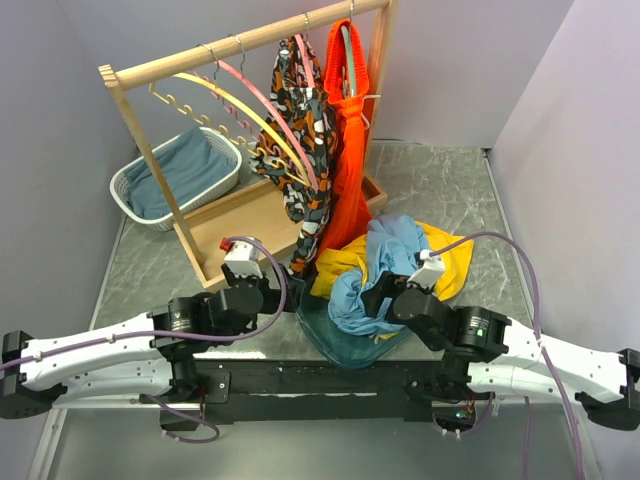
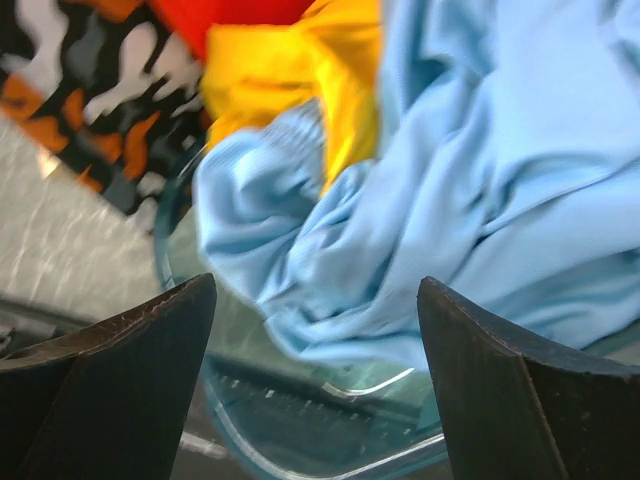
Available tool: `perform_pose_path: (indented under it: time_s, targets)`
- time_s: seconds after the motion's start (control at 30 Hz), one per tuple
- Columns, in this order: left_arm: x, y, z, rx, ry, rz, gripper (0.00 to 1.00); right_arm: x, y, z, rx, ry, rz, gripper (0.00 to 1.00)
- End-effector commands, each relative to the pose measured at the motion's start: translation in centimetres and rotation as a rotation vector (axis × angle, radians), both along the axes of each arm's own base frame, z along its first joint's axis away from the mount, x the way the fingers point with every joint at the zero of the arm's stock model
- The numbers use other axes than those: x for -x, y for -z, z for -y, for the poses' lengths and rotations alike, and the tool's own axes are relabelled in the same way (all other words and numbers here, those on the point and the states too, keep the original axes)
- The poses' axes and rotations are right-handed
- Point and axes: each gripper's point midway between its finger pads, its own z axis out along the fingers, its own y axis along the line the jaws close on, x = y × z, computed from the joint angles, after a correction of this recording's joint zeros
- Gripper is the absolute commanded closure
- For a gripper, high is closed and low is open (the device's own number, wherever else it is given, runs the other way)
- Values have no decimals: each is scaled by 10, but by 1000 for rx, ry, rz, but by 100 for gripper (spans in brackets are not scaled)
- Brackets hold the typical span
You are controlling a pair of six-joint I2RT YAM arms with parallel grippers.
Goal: Place the shorts on the hanger
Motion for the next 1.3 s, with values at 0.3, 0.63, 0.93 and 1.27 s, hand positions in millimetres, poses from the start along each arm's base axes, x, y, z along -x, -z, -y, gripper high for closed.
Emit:
perform_pose_path:
  time_s: [0.3, 0.63, 0.93, 1.27]
  targets:
    - [3, -16, 19, 22, 50, -25, 4, -64, -24, 51, 56, 186, 60, 15]
    - [8, -11, 26, 17, 91, -47, 3, -4, -16, -15, 163, -126, 98, 26]
    - [7, -11, 13, 22, 22, -83, 3, 23, 15, -66, 411, -269, 82, 23]
    - [10, -20, 14, 112, 34, -78, 3, -4, 63, -56, 533, -149, 2, 26]
